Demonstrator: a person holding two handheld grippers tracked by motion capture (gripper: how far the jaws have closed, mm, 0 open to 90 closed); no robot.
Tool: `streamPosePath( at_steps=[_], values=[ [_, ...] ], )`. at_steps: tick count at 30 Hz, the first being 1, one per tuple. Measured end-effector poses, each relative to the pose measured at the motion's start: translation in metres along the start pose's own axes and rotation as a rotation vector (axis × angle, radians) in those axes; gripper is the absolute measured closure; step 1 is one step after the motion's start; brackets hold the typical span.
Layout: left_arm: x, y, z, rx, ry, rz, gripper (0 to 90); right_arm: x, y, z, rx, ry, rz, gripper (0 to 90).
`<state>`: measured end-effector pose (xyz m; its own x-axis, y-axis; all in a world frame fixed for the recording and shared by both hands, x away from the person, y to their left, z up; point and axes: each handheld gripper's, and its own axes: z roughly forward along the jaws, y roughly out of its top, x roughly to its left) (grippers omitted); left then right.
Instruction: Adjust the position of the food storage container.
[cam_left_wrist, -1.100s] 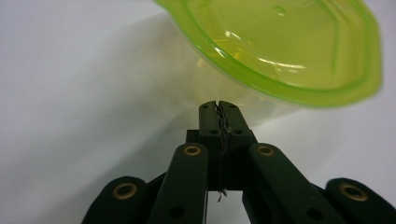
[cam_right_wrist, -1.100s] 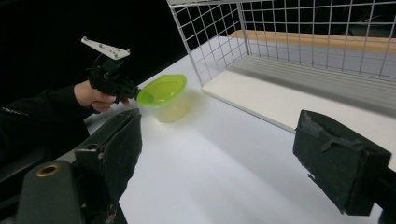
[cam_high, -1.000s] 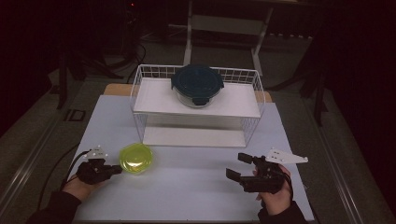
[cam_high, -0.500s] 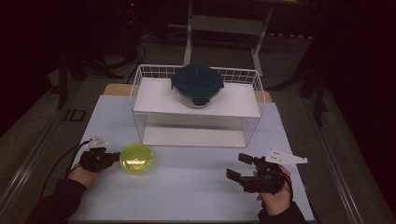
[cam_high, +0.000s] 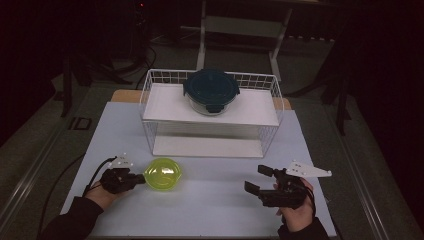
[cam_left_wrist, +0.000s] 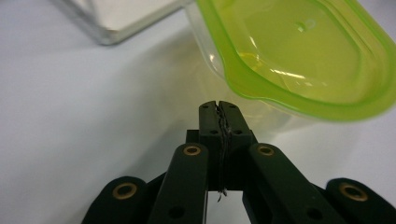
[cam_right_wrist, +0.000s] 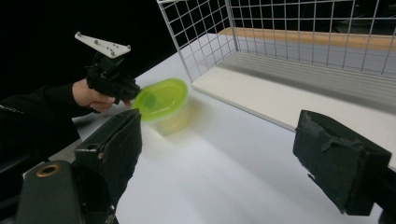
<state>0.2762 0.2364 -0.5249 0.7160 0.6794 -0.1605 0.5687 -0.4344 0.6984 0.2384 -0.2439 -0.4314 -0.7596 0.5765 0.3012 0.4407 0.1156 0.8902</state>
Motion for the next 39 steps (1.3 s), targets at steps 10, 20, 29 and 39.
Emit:
streamPosePath(
  at_steps=[10,20,29,39],
  values=[
    [-0.019,0.01,0.018,0.009,-0.078,0.041,88.3,-0.001,0.0,0.0,-0.003,0.003,0.004,15.3],
    [-0.015,0.018,0.028,0.016,-0.066,0.032,88.3,-0.002,0.0,-0.003,-0.008,-0.002,0.007,15.3],
    [-0.023,0.03,0.039,0.015,-0.089,0.051,88.3,-0.001,0.0,-0.003,-0.007,-0.002,0.004,15.3],
    [-0.037,0.046,0.058,0.029,-0.123,0.081,88.3,-0.003,-0.001,-0.003,-0.012,-0.007,0.006,15.3]
  ],
)
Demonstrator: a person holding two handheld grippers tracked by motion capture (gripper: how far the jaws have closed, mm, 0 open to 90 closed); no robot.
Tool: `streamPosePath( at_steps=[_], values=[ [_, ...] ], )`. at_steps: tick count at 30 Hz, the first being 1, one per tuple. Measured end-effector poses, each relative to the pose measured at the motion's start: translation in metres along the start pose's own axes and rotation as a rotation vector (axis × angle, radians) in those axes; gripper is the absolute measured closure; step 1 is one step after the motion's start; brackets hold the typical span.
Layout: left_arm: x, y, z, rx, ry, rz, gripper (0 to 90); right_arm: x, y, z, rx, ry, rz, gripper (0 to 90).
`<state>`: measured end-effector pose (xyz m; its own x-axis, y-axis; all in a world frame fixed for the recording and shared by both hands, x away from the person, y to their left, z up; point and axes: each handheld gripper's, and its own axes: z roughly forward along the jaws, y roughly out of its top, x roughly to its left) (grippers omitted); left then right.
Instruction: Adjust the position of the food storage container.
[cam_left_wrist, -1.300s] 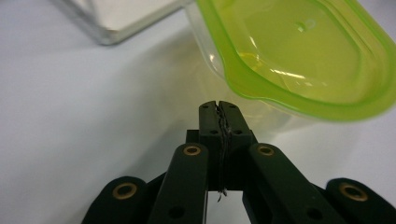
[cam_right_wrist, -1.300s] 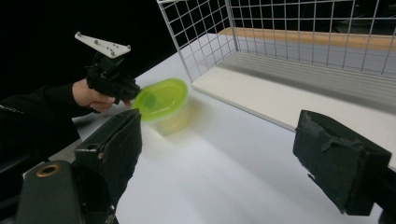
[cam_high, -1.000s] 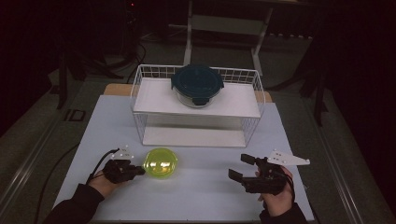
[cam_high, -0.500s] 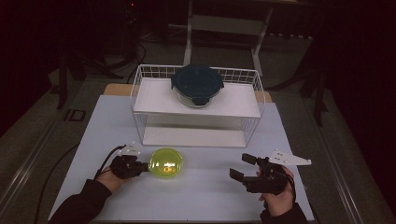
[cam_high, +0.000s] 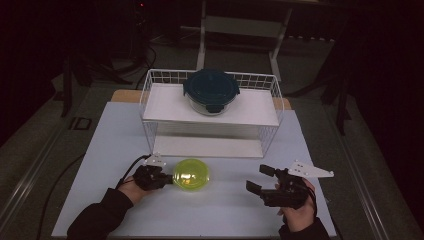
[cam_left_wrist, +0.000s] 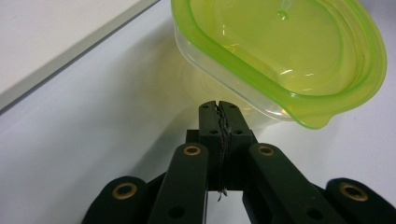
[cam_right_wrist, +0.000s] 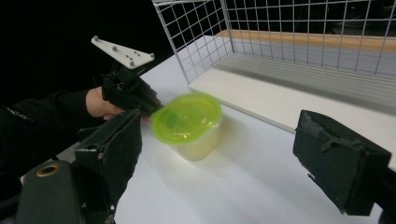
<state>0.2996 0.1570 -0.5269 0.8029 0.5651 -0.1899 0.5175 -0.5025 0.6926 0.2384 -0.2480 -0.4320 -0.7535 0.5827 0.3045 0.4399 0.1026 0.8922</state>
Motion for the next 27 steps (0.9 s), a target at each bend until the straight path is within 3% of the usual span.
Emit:
streamPosePath(
  at_steps=[15,27],
  values=[
    [-0.012,0.02,0.026,0.012,-0.043,0.034,88.3,-0.002,-0.002,-0.002,0.001,-0.003,0.005,15.3],
    [-0.015,0.027,0.036,0.012,-0.047,0.037,88.3,-0.003,-0.002,-0.002,0.002,-0.004,0.006,15.3]
  ],
)
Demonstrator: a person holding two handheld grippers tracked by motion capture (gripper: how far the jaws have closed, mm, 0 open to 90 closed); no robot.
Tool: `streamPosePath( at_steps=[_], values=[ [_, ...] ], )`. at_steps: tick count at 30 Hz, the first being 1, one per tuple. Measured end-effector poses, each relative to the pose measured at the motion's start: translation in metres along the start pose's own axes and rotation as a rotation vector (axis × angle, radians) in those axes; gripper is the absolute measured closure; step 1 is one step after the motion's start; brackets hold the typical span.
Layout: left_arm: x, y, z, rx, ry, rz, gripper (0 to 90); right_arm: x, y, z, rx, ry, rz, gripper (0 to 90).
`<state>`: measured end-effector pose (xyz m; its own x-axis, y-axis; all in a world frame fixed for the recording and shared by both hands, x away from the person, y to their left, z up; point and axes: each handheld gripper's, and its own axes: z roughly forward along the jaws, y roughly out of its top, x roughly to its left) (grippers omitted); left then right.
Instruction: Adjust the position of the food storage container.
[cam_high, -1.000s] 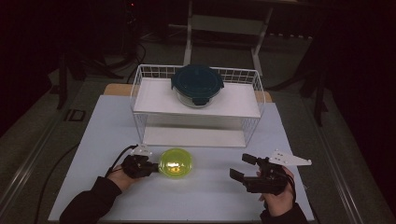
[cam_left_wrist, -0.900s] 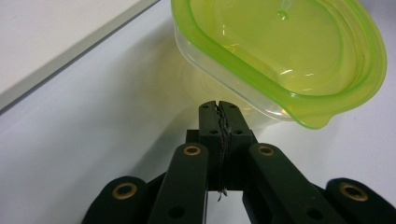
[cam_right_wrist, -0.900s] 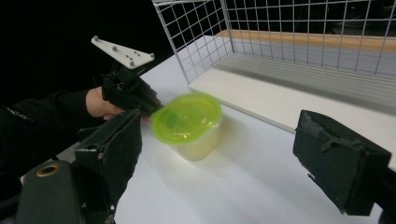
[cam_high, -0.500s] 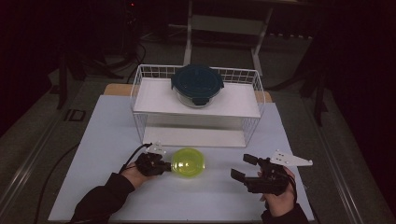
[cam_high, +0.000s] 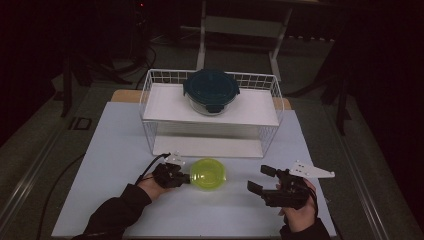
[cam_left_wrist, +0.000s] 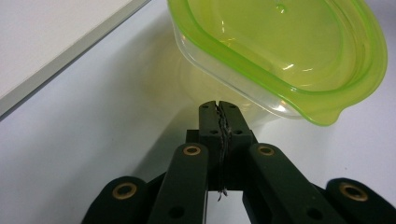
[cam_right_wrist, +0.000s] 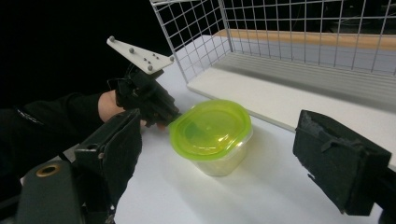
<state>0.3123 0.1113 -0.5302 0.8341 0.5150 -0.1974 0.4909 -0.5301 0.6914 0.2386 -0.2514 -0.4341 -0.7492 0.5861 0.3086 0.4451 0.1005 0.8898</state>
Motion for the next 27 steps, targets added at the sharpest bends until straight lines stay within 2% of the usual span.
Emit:
streamPosePath(
  at_steps=[5,10,16,21,23,26,27],
  values=[
    [-0.001,0.001,0.002,-0.004,-0.005,-0.007,88.3,0.0,0.0,0.001,0.001,-0.001,-0.002,15.3],
    [-0.002,0.001,0.002,-0.002,-0.007,0.003,88.1,0.0,0.0,0.0,0.0,0.0,0.001,15.3],
    [0.001,-0.003,-0.009,-0.01,0.007,-0.008,87.0,0.0,-0.001,0.0,0.0,-0.001,0.001,15.3],
    [0.003,-0.008,-0.02,-0.026,0.014,-0.036,70.2,0.0,-0.001,0.001,0.003,-0.003,-0.001,15.3],
    [0.002,-0.011,-0.029,-0.031,0.033,-0.034,61.3,0.0,-0.001,0.001,0.004,-0.002,0.001,15.3],
    [0.002,-0.013,-0.038,-0.052,0.029,-0.052,45.7,0.0,-0.002,0.002,0.008,-0.004,0.0,15.3],
    [0.003,-0.014,-0.042,-0.066,0.021,-0.07,40.6,0.0,-0.002,0.003,0.009,-0.005,0.001,15.3]
  ],
)
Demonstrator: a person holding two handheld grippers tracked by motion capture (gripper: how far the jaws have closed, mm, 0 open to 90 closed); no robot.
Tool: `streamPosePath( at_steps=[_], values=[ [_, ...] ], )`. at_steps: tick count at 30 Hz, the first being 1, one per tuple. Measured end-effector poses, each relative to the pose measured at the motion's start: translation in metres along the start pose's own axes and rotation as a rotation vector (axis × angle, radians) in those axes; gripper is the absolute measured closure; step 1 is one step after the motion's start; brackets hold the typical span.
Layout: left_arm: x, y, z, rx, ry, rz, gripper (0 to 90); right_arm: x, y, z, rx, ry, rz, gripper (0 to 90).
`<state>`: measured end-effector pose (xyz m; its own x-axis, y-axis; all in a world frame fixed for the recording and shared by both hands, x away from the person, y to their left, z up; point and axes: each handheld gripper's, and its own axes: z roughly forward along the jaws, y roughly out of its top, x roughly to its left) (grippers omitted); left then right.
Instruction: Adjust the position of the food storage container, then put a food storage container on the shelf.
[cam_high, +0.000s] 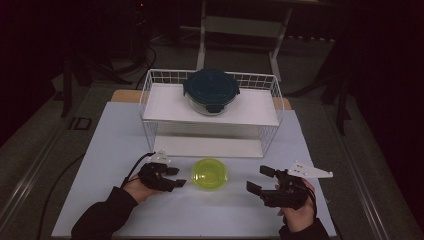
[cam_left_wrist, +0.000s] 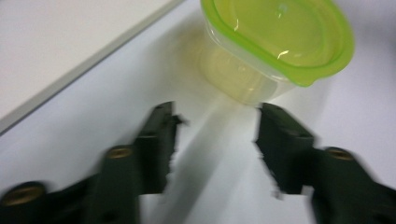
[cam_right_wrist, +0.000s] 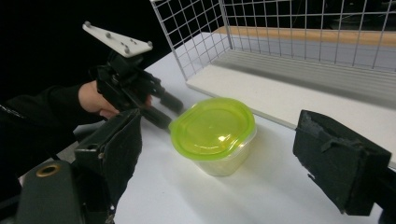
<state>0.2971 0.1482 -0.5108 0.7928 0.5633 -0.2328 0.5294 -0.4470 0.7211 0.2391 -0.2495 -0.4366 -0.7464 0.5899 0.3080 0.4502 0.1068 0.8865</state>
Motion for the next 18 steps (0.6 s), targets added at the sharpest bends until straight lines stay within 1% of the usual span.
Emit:
streamPosePath(
  at_steps=[1,2,3,5,6,7,8,9,10,12,13,14,15,17,18],
  values=[
    [0.0,0.0,-0.004,-0.014,-0.004,-0.006,33.5,0.0,0.0,0.0,0.001,-0.003,-0.001,15.3],
    [0.0,-0.001,-0.009,-0.043,-0.025,-0.005,30.3,0.0,0.0,0.001,0.003,-0.003,-0.002,15.7],
    [0.0,-0.001,-0.011,-0.052,-0.033,-0.006,23.7,0.0,0.0,0.001,0.003,-0.005,0.001,17.3],
    [-0.002,0.0,-0.02,-0.084,-0.035,-0.015,14.5,0.0,0.0,0.001,0.004,-0.01,0.0,17.3],
    [-0.002,0.0,-0.02,-0.084,-0.035,-0.015,13.4,0.0,0.0,0.001,0.004,-0.01,0.0,17.3],
    [-0.004,0.003,-0.028,-0.106,-0.028,-0.018,13.4,0.0,0.0,0.001,0.004,-0.01,0.0,17.3],
    [-0.007,0.008,-0.037,-0.143,-0.049,-0.029,5.4,0.0,0.0,0.002,0.0,-0.01,-0.012,17.3],
    [-0.009,0.01,-0.041,-0.159,-0.048,-0.036,3.0,0.0,0.0,0.002,-0.002,-0.01,-0.017,17.4],
    [-0.01,0.013,-0.045,-0.175,-0.049,-0.044,2.4,0.0,0.0,0.003,-0.003,-0.01,-0.021,17.5],
    [-0.014,0.019,-0.05,-0.202,-0.035,-0.04,2.4,0.0,0.001,0.004,-0.012,-0.006,-0.036,17.4],
    [-0.014,0.019,-0.05,-0.202,-0.035,-0.04,2.4,0.0,0.001,0.004,-0.012,-0.006,-0.036,17.4],
    [-0.017,0.025,-0.054,-0.22,-0.039,-0.042,2.3,0.0,0.001,0.005,-0.012,-0.01,-0.055,17.3],
    [-0.019,0.028,-0.054,-0.23,-0.037,-0.05,2.3,0.001,0.001,0.006,-0.013,-0.012,-0.064,17.2],
    [-0.019,0.031,-0.054,-0.231,-0.035,-0.054,2.3,0.001,0.002,0.008,-0.017,-0.02,-0.075,16.8],
    [-0.021,0.035,-0.052,-0.231,-0.042,-0.071,2.3,0.0,0.002,0.009,-0.023,-0.016,-0.074,16.3]
  ],
)
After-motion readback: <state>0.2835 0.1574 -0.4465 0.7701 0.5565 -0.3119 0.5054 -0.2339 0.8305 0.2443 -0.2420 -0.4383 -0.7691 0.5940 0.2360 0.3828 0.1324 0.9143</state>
